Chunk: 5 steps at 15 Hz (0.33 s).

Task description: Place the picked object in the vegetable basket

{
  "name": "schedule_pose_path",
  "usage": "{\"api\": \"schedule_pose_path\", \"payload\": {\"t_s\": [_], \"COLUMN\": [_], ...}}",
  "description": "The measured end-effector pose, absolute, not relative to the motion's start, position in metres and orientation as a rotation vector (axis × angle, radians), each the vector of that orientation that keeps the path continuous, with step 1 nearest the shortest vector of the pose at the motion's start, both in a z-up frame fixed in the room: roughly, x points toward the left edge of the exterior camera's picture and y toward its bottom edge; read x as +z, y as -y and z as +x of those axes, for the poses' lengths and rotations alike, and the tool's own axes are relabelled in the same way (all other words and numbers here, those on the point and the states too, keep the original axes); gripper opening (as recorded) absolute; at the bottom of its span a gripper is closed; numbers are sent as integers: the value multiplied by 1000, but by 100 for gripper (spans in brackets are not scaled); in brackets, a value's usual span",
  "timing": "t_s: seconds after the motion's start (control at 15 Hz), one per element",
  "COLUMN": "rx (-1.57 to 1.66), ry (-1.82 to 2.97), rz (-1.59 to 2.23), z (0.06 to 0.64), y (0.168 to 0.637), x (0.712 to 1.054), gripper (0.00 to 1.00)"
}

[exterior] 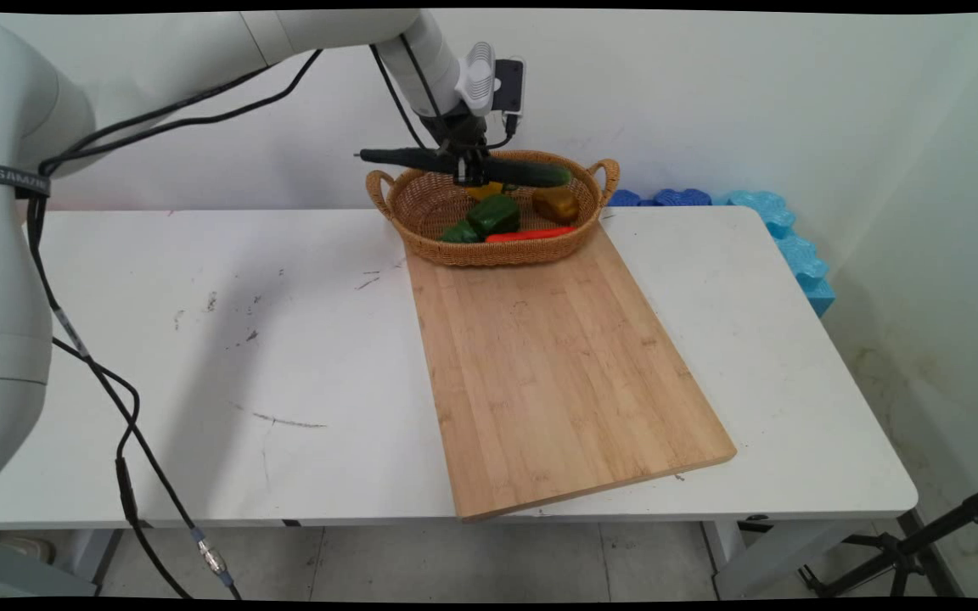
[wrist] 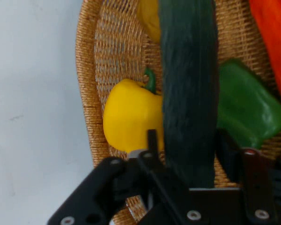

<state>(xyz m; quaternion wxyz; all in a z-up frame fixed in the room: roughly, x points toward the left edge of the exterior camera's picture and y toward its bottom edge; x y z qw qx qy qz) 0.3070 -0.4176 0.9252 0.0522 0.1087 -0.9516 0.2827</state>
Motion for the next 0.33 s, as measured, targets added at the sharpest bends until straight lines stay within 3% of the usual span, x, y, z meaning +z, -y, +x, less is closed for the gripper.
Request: {"api": "schedule_pose_path", "payload": {"t_s": [0.33], "rx": [857], "ry": [2907], "rz": [267], "z": [313], "y": [434], "x": [909], "gripper": [100]}}
